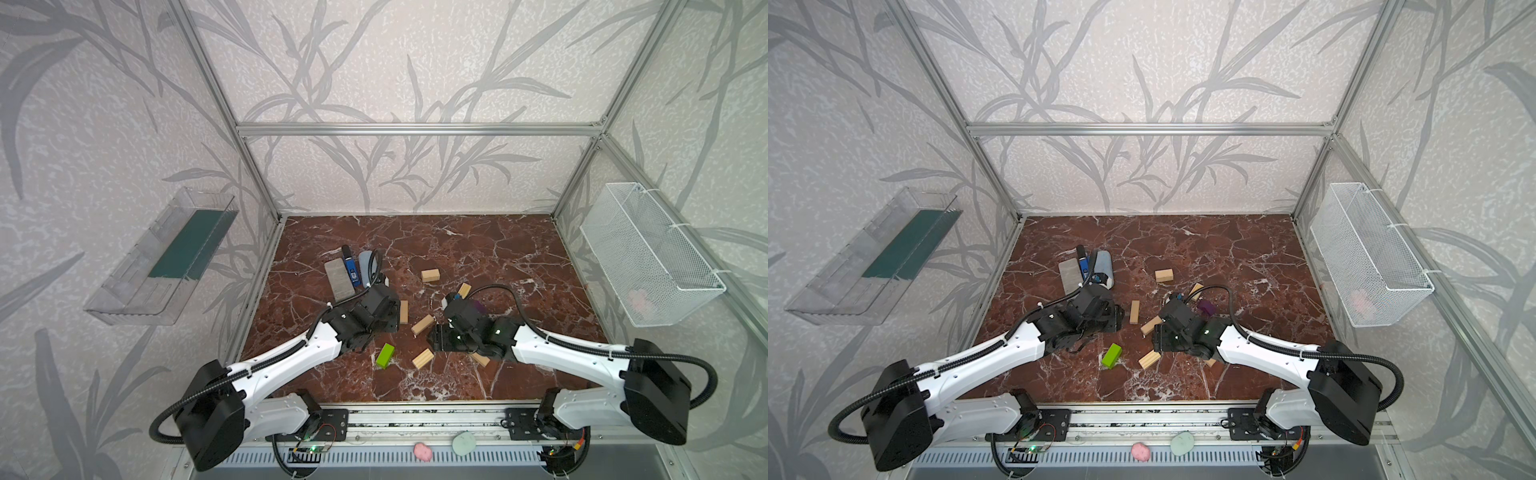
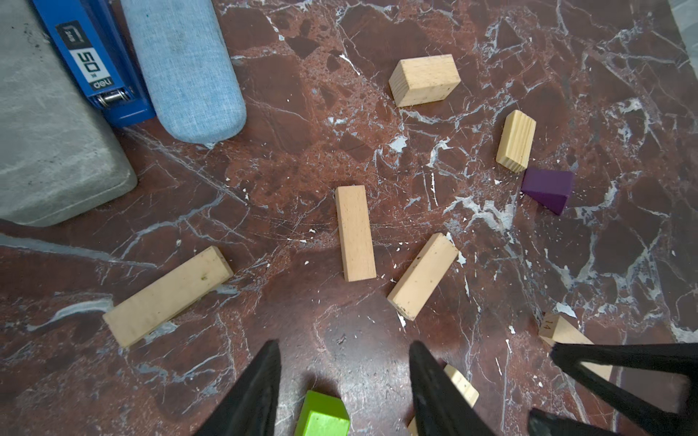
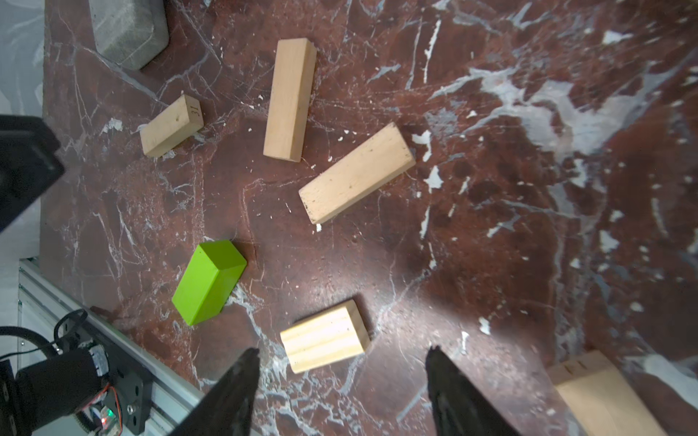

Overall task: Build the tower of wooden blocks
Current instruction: 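Lower the right gripper and grasp another long wooden block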

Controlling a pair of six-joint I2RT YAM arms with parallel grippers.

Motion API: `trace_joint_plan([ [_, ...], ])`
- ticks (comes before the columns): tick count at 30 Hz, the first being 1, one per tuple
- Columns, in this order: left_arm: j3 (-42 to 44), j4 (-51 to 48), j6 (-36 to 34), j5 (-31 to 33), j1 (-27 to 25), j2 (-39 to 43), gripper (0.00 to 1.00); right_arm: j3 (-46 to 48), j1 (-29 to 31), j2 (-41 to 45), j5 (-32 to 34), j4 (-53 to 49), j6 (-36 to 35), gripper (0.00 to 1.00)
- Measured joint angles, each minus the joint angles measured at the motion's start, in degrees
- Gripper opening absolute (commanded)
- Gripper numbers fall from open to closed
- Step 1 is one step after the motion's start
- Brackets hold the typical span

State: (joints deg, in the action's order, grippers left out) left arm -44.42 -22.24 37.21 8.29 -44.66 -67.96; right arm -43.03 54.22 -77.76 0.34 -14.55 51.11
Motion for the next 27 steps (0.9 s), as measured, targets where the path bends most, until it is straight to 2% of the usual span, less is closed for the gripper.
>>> trace_joint_plan([
  [7, 2.29, 0.00, -0.13, 0.57, 0.22, 3.61, 0.55, -0.15, 2.14, -7.23, 2.80, 8.20, 6.56, 0.53],
  [15, 2.71, 0.00, -0.13, 0.87, 0.55, 4.37, 0.56, -0.15, 2.21, -12.90, 4.39, 14.93, 10.23, 0.48],
  [27, 3.06, 0.17, -0.11, 0.90, 0.94, 4.55, 0.57, -0.15, 1.36, -15.87, 6.25, 19.50, 12.22, 0.43],
])
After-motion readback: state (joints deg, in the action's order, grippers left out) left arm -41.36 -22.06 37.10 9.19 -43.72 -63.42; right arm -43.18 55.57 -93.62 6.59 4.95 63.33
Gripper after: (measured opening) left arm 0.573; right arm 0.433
